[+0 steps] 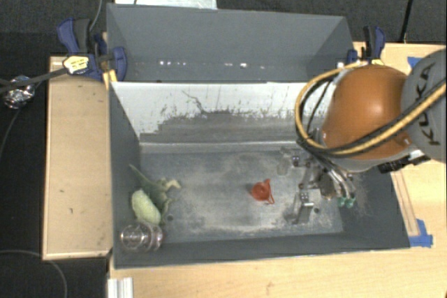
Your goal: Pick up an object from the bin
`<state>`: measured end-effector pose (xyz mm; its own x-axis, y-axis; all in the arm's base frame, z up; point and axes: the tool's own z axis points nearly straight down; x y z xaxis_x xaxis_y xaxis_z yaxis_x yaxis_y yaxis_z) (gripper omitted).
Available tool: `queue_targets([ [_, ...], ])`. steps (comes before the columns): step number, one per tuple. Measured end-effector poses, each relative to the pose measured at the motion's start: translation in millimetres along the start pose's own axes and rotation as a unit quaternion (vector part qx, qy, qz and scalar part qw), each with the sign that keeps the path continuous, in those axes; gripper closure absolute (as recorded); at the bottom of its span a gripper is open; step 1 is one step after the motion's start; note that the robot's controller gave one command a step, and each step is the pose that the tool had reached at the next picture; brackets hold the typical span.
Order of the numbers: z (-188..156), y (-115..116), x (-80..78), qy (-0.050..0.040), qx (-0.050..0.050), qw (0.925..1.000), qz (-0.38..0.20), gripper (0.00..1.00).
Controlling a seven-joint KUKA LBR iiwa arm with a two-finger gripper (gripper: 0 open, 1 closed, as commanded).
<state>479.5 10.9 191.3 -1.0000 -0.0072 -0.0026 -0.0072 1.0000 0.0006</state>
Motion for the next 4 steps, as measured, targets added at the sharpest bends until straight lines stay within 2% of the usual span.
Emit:
queue_targets([
  [1, 42, 1, -16.2, -0.0030, 0.000, 1.0000, 0.000, 0.00],
  [2, 99, -5, -35.0, -0.0023, 0.000, 1.0000, -0.006, 0.00],
  [3, 121, -8, -40.4, -0.0042, 0.000, 0.9999, -0.010, 1.00],
  [4, 121, -8, -40.4, -0.0042, 0.000, 0.9999, -0.010, 1.00],
])
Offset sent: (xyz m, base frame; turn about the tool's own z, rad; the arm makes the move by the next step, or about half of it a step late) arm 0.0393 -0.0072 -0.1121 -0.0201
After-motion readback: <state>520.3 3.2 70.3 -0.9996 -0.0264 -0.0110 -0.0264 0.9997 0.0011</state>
